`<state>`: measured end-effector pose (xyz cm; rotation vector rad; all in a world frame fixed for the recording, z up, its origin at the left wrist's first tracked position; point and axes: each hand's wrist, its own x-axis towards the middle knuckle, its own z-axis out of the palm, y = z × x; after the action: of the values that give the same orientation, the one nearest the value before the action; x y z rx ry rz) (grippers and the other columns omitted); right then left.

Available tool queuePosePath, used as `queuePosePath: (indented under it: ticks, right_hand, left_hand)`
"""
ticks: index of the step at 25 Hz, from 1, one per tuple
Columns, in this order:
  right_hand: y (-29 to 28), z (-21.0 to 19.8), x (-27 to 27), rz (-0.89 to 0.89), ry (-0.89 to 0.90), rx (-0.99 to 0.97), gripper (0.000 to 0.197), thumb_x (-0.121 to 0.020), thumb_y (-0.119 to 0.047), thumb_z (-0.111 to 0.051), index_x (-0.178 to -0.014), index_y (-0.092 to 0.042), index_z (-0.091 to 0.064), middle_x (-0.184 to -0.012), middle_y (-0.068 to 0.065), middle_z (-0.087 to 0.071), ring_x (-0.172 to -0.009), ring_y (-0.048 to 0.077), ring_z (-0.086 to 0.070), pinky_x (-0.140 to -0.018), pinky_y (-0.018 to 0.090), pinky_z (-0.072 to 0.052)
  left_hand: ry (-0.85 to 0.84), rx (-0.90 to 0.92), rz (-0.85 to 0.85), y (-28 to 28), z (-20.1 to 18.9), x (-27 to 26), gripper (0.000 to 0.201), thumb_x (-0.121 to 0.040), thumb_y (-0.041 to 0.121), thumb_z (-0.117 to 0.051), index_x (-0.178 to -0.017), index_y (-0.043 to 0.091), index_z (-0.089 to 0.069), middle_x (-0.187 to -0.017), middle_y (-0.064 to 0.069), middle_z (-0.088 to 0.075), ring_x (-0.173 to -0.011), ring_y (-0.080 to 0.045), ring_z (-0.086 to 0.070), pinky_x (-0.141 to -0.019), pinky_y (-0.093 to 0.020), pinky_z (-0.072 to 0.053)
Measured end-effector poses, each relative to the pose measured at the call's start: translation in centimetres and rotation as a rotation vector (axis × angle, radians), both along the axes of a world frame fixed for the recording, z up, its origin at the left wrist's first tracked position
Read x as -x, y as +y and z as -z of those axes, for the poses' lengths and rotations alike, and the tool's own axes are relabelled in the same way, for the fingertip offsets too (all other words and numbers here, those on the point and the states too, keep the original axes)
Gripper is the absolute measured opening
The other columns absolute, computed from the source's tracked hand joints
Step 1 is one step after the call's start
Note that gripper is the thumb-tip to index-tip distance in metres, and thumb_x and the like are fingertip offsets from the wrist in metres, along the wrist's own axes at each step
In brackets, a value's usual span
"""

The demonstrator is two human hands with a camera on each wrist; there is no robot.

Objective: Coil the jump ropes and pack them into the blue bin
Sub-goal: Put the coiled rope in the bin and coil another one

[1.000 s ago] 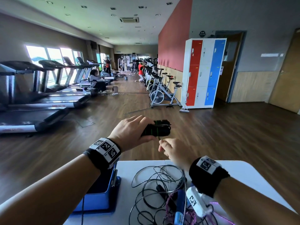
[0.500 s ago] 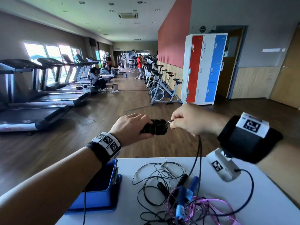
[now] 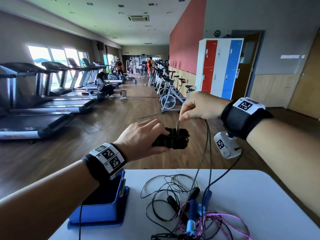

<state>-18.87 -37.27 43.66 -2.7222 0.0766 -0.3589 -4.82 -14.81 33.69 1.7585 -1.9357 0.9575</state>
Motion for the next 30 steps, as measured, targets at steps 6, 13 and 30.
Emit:
queuePosePath:
  ticks: [6, 13, 30]
  right_hand:
    - [0.6, 7.6, -1.0, -0.003, -0.28, -0.797, 0.021, -0.099, -0.01, -0.06, -0.081, -0.015, -0.07, -0.061, 0.008, -0.043, -0.047, 0.009, -0.036, -0.042, 0.02, -0.029]
    - [7.4, 14.2, -0.7, 0.11, -0.293, -1.013, 0.034, -0.109, -0.022, -0.042, -0.091, -0.002, -0.064, -0.059, 0.003, -0.051, -0.043, 0.013, -0.038, -0.041, 0.025, -0.033]
    - [9.3, 10.9, 3.9, 0.169, -0.014, -0.881, 0.024, -0.104, -0.012, -0.042, -0.088, -0.004, -0.059, -0.059, 0.004, -0.052, -0.044, 0.016, -0.046, -0.042, 0.026, -0.045]
  left_hand:
    - [0.064, 0.103, -0.018, 0.4, -2.2, 1.2, 0.054, -0.085, 0.065, -0.06, -0.112, 0.018, -0.06, -0.104, -0.001, -0.066, -0.086, -0.02, -0.065, -0.063, -0.03, -0.05]
    - [0.124, -0.016, -0.216, -1.6, -2.2, 0.2, 0.059, -0.082, 0.069, -0.056, -0.115, 0.02, -0.06, -0.106, 0.003, -0.065, -0.093, -0.02, -0.066, -0.07, -0.033, -0.051]
    - [0.368, -0.031, -0.384, -3.6, -1.8, 0.8, 0.051, -0.084, 0.067, -0.064, -0.114, 0.026, -0.054, -0.104, 0.012, -0.064, -0.08, -0.016, -0.06, -0.068, -0.031, -0.044]
